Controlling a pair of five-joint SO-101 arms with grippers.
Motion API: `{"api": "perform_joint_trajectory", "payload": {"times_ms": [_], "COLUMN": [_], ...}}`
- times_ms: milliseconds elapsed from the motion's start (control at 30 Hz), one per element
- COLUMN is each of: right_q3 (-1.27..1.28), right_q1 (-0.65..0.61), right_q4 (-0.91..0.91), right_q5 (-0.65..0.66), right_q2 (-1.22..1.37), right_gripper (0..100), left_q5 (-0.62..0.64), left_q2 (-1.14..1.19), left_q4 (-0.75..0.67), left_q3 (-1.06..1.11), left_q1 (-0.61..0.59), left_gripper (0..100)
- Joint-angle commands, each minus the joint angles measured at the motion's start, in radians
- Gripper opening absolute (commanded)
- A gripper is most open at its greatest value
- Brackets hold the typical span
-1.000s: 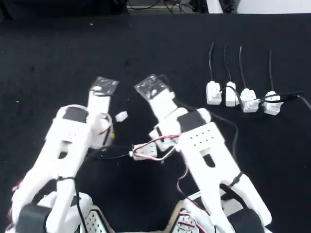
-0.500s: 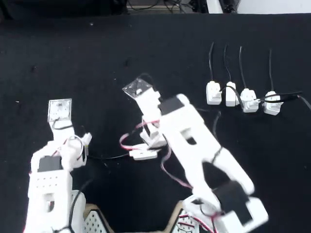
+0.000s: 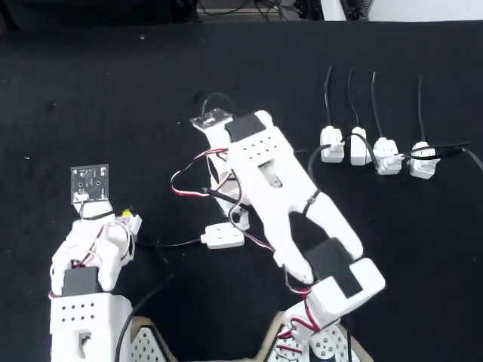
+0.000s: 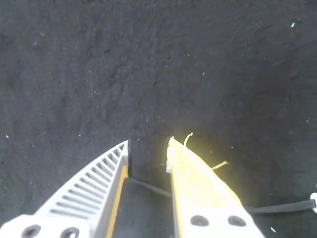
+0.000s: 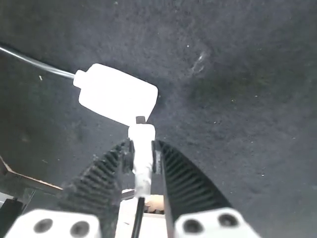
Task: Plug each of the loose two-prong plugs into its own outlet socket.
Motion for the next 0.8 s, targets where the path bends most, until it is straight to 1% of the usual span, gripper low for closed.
{"api": "perform_joint_trajectory", "payload": {"times_ms": [0, 200, 367, 500, 700, 767], "right_q3": [-0.053, 0.024, 0.147, 0.163, 0.157, 0.159], "right_q1": [-0.011, -0.012, -0.015, -0.011, -0.015, -0.015], "right_q4": [0.005, -0.071, -0.147, -0.158, -0.161, -0.158], "right_q5": [-0.011, -0.048, -0.051, -0.051, -0.054, -0.078], "right_q2": [0.016, -0.010, -0.122, -0.170, -0.154, -0.133], "right_gripper": [1.1, 1.1, 1.1, 1.1, 1.1, 1.1], "left_q5": [0.008, 0.008, 0.008, 0.008, 0.008, 0.008], "left_q2": [-0.018, -0.018, -0.020, -0.020, -0.025, -0.026], "left_q4": [-0.015, -0.015, -0.015, -0.015, -0.015, -0.015], "left_q3": [-0.005, -0.005, -0.005, -0.005, -0.005, -0.005], "left_q1": [-0.008, -0.008, -0.008, -0.008, -0.008, -0.008], "left_gripper": [13, 13, 13, 13, 13, 13]}}
